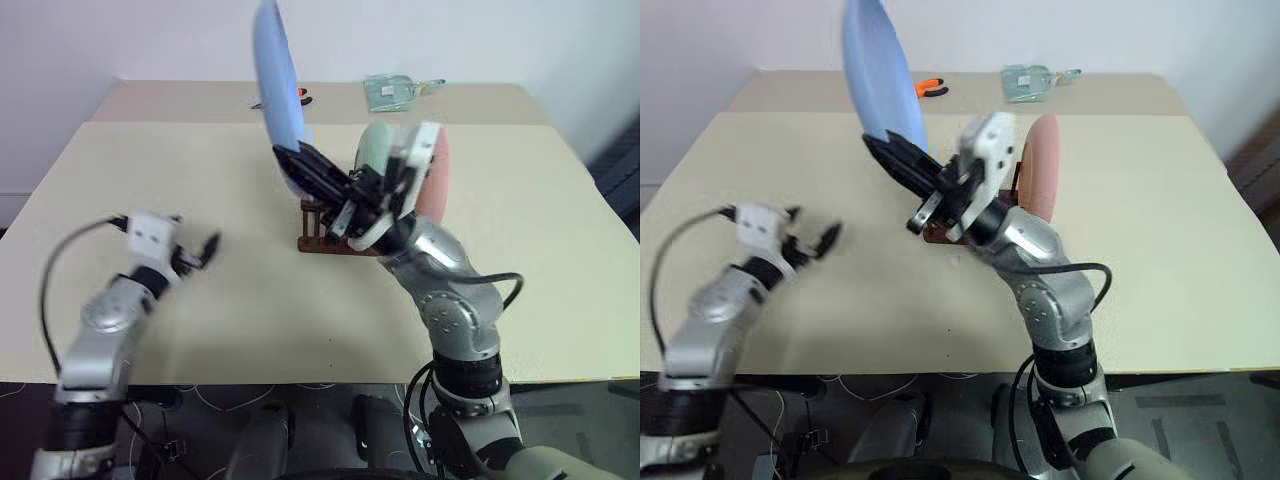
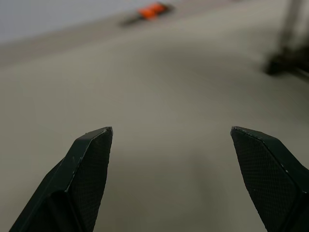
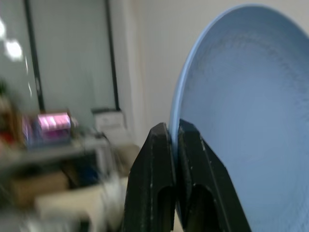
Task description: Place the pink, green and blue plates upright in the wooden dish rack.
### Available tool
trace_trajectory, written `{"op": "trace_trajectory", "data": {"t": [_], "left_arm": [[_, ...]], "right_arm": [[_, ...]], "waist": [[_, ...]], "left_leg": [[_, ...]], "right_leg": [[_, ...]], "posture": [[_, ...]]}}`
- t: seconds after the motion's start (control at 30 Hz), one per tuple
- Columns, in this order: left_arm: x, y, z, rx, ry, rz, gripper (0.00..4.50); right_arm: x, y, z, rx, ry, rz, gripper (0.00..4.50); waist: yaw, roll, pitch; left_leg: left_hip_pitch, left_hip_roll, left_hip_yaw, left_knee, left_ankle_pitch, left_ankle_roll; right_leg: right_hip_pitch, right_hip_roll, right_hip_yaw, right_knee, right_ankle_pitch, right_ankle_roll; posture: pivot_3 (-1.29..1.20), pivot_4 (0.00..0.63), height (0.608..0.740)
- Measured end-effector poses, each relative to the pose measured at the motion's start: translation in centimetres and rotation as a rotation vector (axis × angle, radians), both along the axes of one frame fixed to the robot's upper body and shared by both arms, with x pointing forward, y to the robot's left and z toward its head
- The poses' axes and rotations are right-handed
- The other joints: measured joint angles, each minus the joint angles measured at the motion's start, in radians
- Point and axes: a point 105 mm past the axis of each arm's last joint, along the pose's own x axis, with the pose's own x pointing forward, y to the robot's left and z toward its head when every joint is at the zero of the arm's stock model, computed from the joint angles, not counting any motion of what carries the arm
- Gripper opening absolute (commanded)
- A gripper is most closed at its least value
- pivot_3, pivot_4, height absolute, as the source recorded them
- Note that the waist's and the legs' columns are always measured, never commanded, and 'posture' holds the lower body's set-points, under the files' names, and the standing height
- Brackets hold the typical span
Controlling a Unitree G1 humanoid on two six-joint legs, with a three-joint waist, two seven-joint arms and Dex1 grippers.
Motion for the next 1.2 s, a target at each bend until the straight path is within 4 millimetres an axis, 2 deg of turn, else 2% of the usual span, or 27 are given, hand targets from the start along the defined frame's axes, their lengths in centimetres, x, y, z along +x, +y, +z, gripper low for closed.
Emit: {"op": "trace_trajectory", "data": {"t": [0.2,0.5,0.73,0.87,1.0,1.2], "left_arm": [[-1.0,-3.2,0.0,0.001,-0.002,-0.165,4.01],[-1.5,-4.0,-0.6,0.015,0.023,-0.215,4.01],[-2.7,-5.0,-1.0,0.009,0.063,-0.293,4.01],[-2.8,-5.1,-1.0,0.010,0.070,-0.294,4.08],[-2.8,-5.2,-1.0,0.009,0.070,-0.297,4.08],[-2.9,-5.5,-1.2,0.010,0.075,-0.305,4.08]], "right_arm": [[0.6,-0.2,0.0,0.080,0.185,0.001,0.00],[2.2,-0.8,-1.2,0.079,0.297,-0.067,0.00],[4.6,-1.3,-2.0,0.079,0.402,-0.123,0.00],[5.7,-1.4,-2.2,0.070,0.438,-0.131,1.39],[6.0,-1.5,-1.4,0.001,0.376,-0.167,3.47],[5.0,-0.9,-0.4,-0.146,0.208,-0.202,3.47]], "waist": [[-0.004,0.003,-0.001],[-0.004,0.003,-0.001],[-0.005,0.004,-0.001],[-0.005,0.004,-0.001],[-0.005,0.004,-0.001],[-0.005,0.004,-0.001]], "left_leg": [[0.000,0.000,0.001,-0.002,0.000,0.000],[0.001,0.000,0.002,-0.002,0.000,0.000],[0.001,0.000,0.002,-0.002,0.000,0.000],[0.001,0.000,0.002,-0.002,0.000,0.000],[0.000,0.000,0.002,-0.002,0.000,0.000],[0.000,0.000,0.002,-0.002,0.000,0.000]], "right_leg": [[-0.002,0.000,0.001,-0.001,0.001,-0.001],[-0.002,0.000,0.001,0.000,0.001,0.001],[-0.002,0.001,0.001,0.000,0.001,0.001],[-0.002,0.001,0.001,0.000,0.002,0.001],[-0.002,0.001,0.001,0.000,0.002,0.001],[-0.002,0.001,0.001,-0.001,0.002,0.001]], "posture": [[0.00,0.150,0.740],[0.00,0.150,0.740],[0.00,0.150,0.740],[0.00,0.150,0.740],[0.00,0.150,0.740],[0.00,0.150,0.740]]}}
